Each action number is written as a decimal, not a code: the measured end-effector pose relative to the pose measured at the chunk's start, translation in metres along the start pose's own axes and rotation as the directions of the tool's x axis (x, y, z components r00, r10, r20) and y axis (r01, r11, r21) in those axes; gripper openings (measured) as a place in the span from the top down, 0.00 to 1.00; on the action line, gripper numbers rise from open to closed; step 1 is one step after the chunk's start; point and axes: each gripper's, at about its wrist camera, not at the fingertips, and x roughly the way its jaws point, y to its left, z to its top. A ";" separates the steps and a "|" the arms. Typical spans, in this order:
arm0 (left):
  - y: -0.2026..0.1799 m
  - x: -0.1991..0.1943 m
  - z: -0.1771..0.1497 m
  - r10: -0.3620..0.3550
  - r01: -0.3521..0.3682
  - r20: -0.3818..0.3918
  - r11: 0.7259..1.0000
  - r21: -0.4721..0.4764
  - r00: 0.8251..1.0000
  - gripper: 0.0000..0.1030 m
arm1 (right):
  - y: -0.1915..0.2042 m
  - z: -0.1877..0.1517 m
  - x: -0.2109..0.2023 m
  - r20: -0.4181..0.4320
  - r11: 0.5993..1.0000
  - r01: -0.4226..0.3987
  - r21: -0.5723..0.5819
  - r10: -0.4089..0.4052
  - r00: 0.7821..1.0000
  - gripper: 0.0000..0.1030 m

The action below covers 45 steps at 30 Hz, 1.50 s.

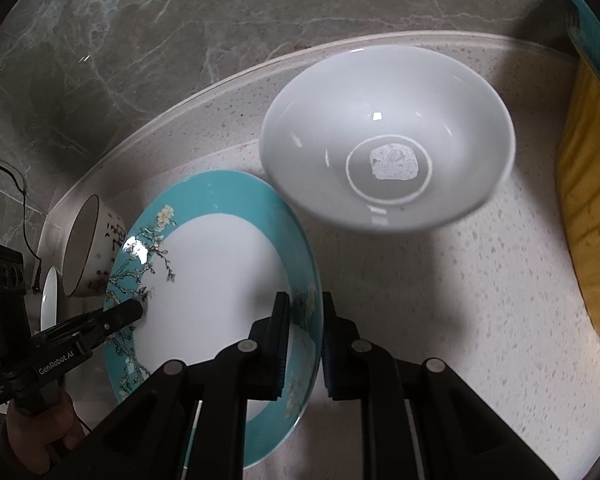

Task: Organize plates and bowls
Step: 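Close both grippers on the rim of the second teal-rimmed floral plate, then lift the second teal-rimmed plate and carry it toward the other plates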

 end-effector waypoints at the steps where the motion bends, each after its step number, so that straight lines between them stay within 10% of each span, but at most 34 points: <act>1: -0.002 -0.002 -0.001 -0.001 0.001 0.002 1.000 0.001 1.000 0.80 | -0.001 0.001 -0.002 0.001 1.000 -0.001 0.000 0.001 1.000 0.85; 15: -0.041 -0.080 -0.060 -0.042 0.037 0.045 0.993 0.113 0.998 0.80 | 0.017 -0.044 -0.083 0.102 1.000 -0.007 -0.020 0.009 0.995 0.84; 25: -0.062 -0.112 -0.159 -0.074 0.081 -0.040 0.971 0.223 0.996 0.80 | 0.025 -0.152 -0.142 0.136 1.000 0.020 0.020 -0.022 0.990 0.84; 45: -0.075 -0.093 -0.269 0.015 0.031 -0.116 0.922 0.387 0.993 0.79 | 0.014 -0.274 -0.130 0.106 0.985 0.156 0.069 -0.163 0.981 0.84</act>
